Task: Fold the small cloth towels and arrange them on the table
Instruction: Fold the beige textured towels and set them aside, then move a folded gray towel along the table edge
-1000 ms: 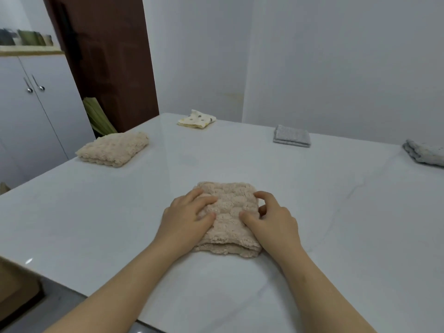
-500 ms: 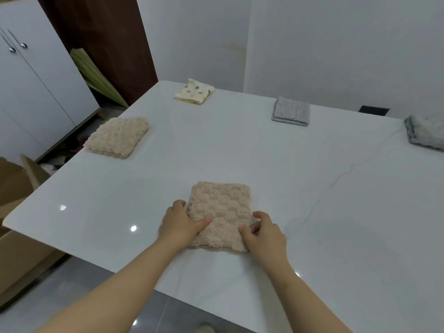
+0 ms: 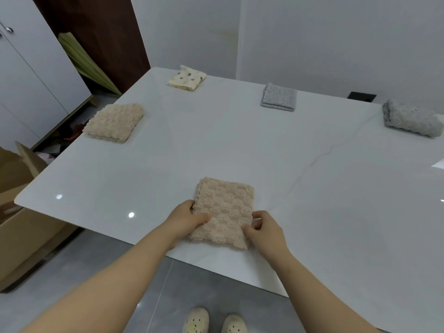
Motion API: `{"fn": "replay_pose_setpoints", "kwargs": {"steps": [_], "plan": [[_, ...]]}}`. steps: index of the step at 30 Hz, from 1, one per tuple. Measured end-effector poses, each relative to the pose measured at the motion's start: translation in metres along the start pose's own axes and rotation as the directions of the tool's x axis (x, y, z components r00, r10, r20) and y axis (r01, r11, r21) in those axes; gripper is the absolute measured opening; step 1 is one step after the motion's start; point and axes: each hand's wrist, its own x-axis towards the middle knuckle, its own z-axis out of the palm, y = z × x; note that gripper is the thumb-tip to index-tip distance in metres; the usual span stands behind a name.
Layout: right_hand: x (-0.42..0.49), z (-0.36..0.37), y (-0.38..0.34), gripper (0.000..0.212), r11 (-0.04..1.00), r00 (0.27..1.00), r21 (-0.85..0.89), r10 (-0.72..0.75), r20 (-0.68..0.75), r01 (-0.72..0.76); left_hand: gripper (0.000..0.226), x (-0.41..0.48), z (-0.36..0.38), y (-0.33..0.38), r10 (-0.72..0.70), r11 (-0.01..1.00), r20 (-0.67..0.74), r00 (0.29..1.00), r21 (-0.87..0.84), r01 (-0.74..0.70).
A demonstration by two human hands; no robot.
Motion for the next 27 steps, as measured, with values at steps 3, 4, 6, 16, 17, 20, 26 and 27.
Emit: {"fn": "replay_pose_setpoints", "kwargs": {"steps": [3, 4, 6, 16, 17, 20, 26, 27], "plan": [[-0.013, -0.004, 0.009, 0.025, 0.999, 0.999, 0.026, 0.038, -0.030, -0.037, 0.034, -0.004, 0.004, -0.007, 0.030, 0.991, 0.039, 0.999, 0.130, -0.035], [-0.017, -0.005, 0.012, 0.023, 0.999, 0.998, 0.031, 0.045, -0.041, -0.044, 0.035, -0.005, 0.005, -0.009, 0.041, 0.984, 0.064, 0.997, 0.172, -0.052], [-0.025, -0.006, 0.017, 0.019, 0.998, 0.997, 0.040, 0.052, -0.054, -0.050, 0.041, -0.009, 0.007, -0.011, 0.062, 0.960, 0.102, 0.993, 0.268, -0.088], [-0.048, -0.001, 0.025, 0.020, 0.987, 0.984, 0.092, 0.138, -0.114, -0.128, 0.049, -0.013, 0.017, -0.025, 0.147, 0.843, 0.015, 0.989, 0.521, -0.133], [-0.049, -0.001, 0.024, 0.021, 0.986, 0.982, 0.108, 0.142, -0.121, -0.130, 0.052, -0.013, 0.018, -0.025, 0.171, 0.843, -0.017, 0.985, 0.520, -0.137], [-0.049, 0.000, 0.024, 0.019, 0.974, 0.980, 0.189, 0.153, -0.130, -0.127, 0.072, -0.019, 0.023, -0.020, 0.275, 0.794, -0.061, 0.960, 0.577, -0.191], [-0.049, -0.015, 0.030, 0.012, 0.931, 0.964, 0.348, 0.182, -0.195, -0.105, 0.041, -0.027, 0.050, 0.013, 0.536, 0.676, 0.019, 0.844, 0.589, -0.442], [-0.049, -0.020, 0.033, 0.010, 0.933, 0.960, 0.344, 0.185, -0.210, -0.104, 0.036, -0.029, 0.059, 0.020, 0.532, 0.691, 0.060, 0.844, 0.545, -0.474]]}}
